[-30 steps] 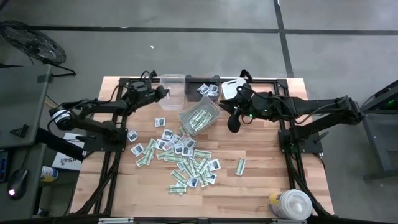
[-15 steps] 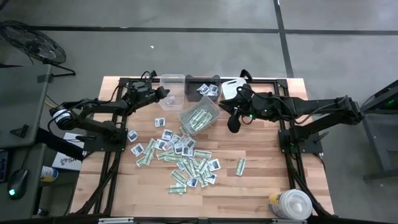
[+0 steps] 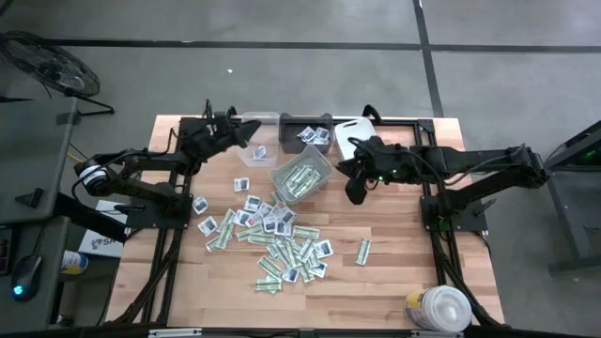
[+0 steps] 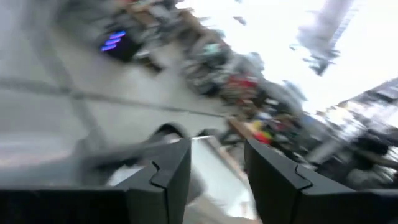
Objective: Pick & Place First Aid Supplies
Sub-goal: Put the bandage pack into the gray bin
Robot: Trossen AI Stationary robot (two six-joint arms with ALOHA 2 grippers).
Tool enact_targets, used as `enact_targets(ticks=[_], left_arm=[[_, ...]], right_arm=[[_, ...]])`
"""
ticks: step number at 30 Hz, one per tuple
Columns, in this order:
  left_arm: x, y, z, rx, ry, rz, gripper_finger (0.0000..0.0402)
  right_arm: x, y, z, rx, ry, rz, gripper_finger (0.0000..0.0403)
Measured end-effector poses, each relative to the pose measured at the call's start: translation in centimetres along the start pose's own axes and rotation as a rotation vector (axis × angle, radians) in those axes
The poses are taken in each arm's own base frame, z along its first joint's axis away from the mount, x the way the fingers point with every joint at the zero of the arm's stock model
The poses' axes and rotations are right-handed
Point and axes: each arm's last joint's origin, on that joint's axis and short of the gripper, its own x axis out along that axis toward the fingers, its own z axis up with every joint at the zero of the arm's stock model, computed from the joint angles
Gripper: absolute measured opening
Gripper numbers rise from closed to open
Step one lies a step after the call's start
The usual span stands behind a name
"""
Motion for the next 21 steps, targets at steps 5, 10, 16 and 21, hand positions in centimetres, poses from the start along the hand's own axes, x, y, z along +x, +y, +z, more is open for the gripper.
enact_targets(ticks=[5, 10, 16, 21], left_arm=[[-0.2, -1.6, 0.8, 0.092, 0.013, -0.275, 0.0149], [-0.6, -2.7, 1.0, 0.138, 0.072, -0.476, 0.015], [-1.0, -3.6, 1.2, 0.15, 0.109, -0.575, 0.015], [-1.6, -4.9, 1.3, 0.185, 0.126, -0.666, 0.015]], right_arm=[[-0.3, 0.1, -1.5, 0.031, 0.17, 0.036, 0.0057], [-1.0, 1.4, -3.1, 0.021, 0.285, 0.091, 0.0057], [-1.2, 4.3, -5.8, 0.023, 0.416, 0.113, 0.0057], [-0.2, 7.0, -9.2, -0.044, 0.572, 0.093, 0.0058]])
